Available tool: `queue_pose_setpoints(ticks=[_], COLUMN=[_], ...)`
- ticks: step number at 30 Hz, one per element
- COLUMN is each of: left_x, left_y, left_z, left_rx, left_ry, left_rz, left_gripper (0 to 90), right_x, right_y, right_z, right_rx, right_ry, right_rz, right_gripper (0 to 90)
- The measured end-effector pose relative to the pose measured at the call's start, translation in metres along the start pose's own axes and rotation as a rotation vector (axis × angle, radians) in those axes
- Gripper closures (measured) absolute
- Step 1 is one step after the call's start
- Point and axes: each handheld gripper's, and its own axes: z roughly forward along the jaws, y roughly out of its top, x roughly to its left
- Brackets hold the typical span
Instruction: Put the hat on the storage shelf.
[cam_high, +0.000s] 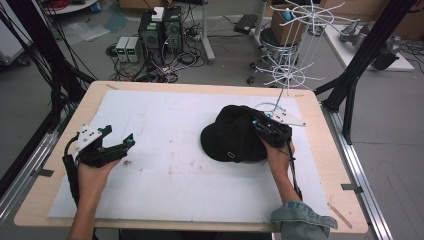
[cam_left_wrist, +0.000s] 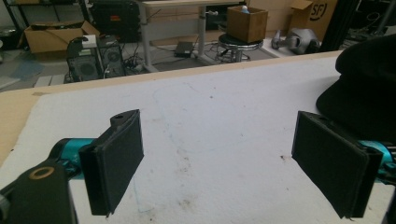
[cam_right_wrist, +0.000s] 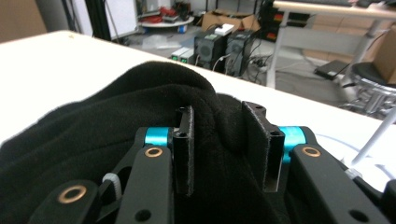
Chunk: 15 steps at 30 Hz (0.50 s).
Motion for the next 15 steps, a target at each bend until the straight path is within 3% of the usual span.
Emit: queue_pose_setpoints(ticks=[15], left_x=[0.001], left_y=[0.001], left_z=[-0.001], left_rx=[-0.005], left_ry=[0.000], left_rz=[0.000], left_gripper=[16.7], right_x=[0.020], right_y=[0.019], right_z=[-0.029], right_rx=[-0.076], right_ry=[-0.032], right_rz=[-0.017], right_gripper=[68.1])
